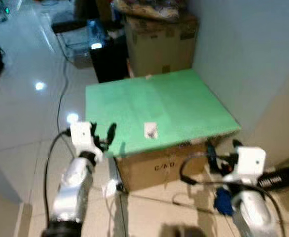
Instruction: Hang keys on a hook
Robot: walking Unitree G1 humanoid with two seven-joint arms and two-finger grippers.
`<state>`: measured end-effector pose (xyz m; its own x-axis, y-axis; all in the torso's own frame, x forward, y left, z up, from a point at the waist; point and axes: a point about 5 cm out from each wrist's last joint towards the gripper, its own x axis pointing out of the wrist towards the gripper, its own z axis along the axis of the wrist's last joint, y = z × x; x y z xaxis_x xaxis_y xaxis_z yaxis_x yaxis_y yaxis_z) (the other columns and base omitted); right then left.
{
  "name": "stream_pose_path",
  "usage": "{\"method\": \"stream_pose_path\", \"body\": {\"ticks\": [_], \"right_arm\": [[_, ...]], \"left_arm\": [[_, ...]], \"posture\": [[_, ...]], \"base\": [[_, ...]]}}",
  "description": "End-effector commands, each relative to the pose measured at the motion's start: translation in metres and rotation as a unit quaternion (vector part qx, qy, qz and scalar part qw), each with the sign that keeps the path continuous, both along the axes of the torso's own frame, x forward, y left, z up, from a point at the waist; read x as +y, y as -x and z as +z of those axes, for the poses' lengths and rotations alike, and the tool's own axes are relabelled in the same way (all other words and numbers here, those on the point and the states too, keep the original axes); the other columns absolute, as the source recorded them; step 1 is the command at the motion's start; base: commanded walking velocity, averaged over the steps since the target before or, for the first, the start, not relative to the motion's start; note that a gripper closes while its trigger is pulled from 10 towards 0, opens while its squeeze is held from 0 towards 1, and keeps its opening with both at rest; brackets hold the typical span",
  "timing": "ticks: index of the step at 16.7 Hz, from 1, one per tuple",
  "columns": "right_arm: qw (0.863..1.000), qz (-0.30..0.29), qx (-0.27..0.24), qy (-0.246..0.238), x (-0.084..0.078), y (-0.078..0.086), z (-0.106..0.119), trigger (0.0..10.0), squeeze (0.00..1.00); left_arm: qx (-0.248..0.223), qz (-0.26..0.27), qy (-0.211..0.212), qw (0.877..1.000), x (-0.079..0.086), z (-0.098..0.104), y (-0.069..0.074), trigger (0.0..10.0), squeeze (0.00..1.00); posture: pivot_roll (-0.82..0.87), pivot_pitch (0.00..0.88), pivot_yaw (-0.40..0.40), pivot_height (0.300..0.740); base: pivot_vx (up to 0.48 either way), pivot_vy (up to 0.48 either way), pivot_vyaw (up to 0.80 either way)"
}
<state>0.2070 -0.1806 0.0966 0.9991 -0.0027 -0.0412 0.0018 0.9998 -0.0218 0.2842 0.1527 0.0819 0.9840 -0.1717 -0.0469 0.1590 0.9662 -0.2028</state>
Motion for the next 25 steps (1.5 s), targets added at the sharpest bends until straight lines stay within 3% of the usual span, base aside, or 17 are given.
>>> {"method": "stream_pose_path", "body": {"ticks": [1, 5, 9, 12, 16, 18, 19, 20, 22, 25], "right_arm": [[1.000, -0.004, 0.009, 0.002, -0.007, 0.000, -0.003, 10.0, 0.00], [1.000, 0.017, 0.008, 0.022, -0.005, -0.009, 0.000, 10.0, 0.00], [0.999, 0.026, 0.010, 0.029, -0.008, -0.024, -0.002, 10.0, 0.00], [0.999, 0.034, 0.034, 0.015, -0.007, -0.047, -0.011, 10.0, 0.00], [0.997, 0.057, 0.054, -0.010, 0.007, -0.078, -0.024, 10.0, 0.00], [0.996, 0.069, 0.063, 0.009, 0.016, -0.090, -0.030, 10.0, 0.00], [0.996, 0.059, 0.067, 0.022, 0.020, -0.095, -0.033, 10.0, 0.00], [0.996, 0.051, 0.070, 0.023, 0.022, -0.098, -0.035, 10.0, 0.00], [0.995, 0.048, 0.081, 0.029, 0.033, -0.096, -0.045, 10.0, 0.00], [0.993, 0.061, 0.098, 0.025, 0.048, -0.085, -0.061, 10.0, 0.00]], "left_arm": [[-0.010, -0.025, -0.001, 1.000, -0.016, 0.005, -0.003, 10.0, 0.00], [-0.022, -0.064, -0.009, 0.998, -0.033, 0.004, -0.004, 10.0, 0.00], [-0.025, -0.046, -0.005, 0.999, -0.031, 0.005, -0.009, 10.0, 0.00], [-0.038, -0.049, -0.014, 0.998, -0.026, 0.012, -0.010, 10.0, 0.00], [-0.043, -0.053, -0.047, 0.997, -0.004, 0.018, -0.004, 10.0, 0.00], [-0.057, -0.154, -0.067, 0.984, -0.014, 0.024, 0.005, 10.0, 0.00], [-0.036, -0.250, -0.060, 0.966, -0.024, 0.019, 0.018, 10.0, 0.00], [-0.027, -0.292, -0.064, 0.954, -0.026, 0.018, 0.025, 10.0, 0.00], [-0.029, -0.309, -0.093, 0.946, -0.016, 0.020, 0.028, 10.0, 0.00], [-0.034, -0.295, -0.119, 0.947, -0.005, 0.018, 0.028, 10.0, 0.00]], "posture": [[-0.23, 0.000, 0.089, 0.699], [-0.22, 0.000, 0.072, 0.699], [-0.22, 0.000, 0.057, 0.699], [-0.17, 0.000, 0.063, 0.699], [-0.07, 0.072, 0.083, 0.699], [-0.03, 0.113, 0.080, 0.699], [-0.02, 0.126, 0.073, 0.699], [-0.01, 0.130, 0.069, 0.699], [0.01, 0.134, 0.052, 0.699], [0.02, 0.131, 0.048, 0.699]], "base": [[0.480, 0.000, 0.00], [0.234, 0.000, 0.00], [0.000, 0.000, 0.00], [0.000, 0.000, 0.00], [0.000, 0.000, 0.00], [0.000, 0.000, 0.00], [0.000, 0.000, 0.00], [0.000, 0.000, 0.00], [0.000, 0.000, 0.00], [0.000, 0.000, 0.00]]}}
